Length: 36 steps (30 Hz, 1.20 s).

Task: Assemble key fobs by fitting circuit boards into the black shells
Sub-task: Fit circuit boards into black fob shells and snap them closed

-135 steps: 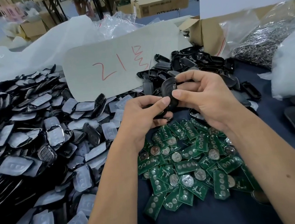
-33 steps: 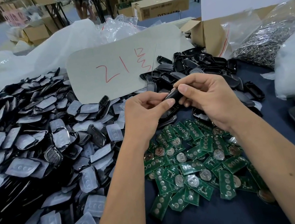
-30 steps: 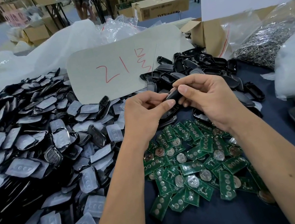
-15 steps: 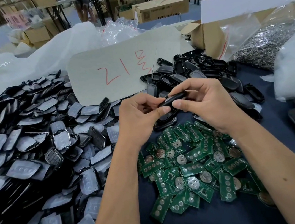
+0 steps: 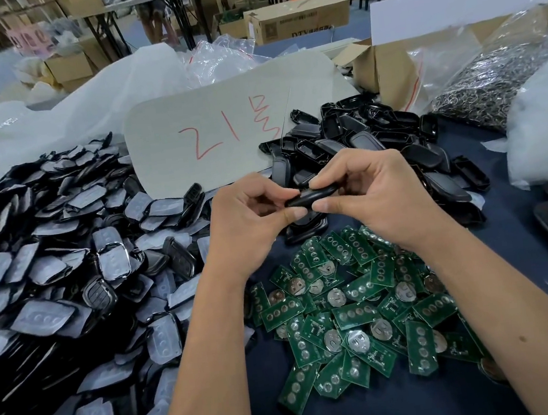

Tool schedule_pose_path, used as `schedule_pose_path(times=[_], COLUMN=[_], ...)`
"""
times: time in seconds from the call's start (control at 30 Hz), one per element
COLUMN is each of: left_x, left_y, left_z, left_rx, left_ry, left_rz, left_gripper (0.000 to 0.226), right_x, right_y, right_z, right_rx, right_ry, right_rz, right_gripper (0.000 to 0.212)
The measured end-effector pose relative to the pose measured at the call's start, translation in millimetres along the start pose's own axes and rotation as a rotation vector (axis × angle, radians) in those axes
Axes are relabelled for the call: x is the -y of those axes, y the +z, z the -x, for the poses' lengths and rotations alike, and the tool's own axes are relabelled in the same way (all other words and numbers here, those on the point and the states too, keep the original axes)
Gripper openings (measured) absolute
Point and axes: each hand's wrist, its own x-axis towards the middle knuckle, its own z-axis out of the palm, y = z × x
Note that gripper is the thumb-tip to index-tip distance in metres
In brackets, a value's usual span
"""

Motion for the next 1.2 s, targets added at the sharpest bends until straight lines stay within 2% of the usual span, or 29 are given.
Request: schedule_pose_path(times=[0.1,0.33,0.4,0.47,0.6,0.63,0.73,0.87,1.0,1.2], left_x=[-2,-4,-3,-5,-7,-8,-10,-9,-9,-12], left_y=[4,16,18,20,21,22,25,21,17,12], left_z=[0,3,4,5,4,4,5,4,3,2], left_rx=[0.002,0.012,0.016,0.004,0.044,0.052,-0.005,-0.025,0.033,0.090], left_ry=[0.022,0.075,0.046,-0.020,-0.139,-0.159,-0.220,-0.250,-0.258,-0.223], left_rz=[-0.168,-0.246,-0.170,-0.004,0.406,0.458,0.516,0.546,0.615,0.769], left_gripper=[0.026,0.055,0.055,0.058,0.056,0.051,0.038,0.034,0.038,0.048], right_x=[-1,2,5,5,1,1,2,2,0,2], right_y=[2,5,5,4,4,5,3,-2,-2,1], right_z=[0,-1,-1,-1,-1,-1,0,2,1,0], right_rx=[0.006,0.056,0.048,-0.028,-0.115,-0.111,-0.047,0.066,0.033,0.036], right_ry=[-0.008,0.035,0.040,0.061,0.131,0.151,0.164,0.154,0.153,0.146], right_rz=[0.104,0.163,0.080,-0.006,0.025,-0.019,-0.102,-0.038,-0.070,-0.295], right_gripper=[0.025,0.034,0.041,0.043,0.009,0.008,0.013,0.038,0.035,0.034])
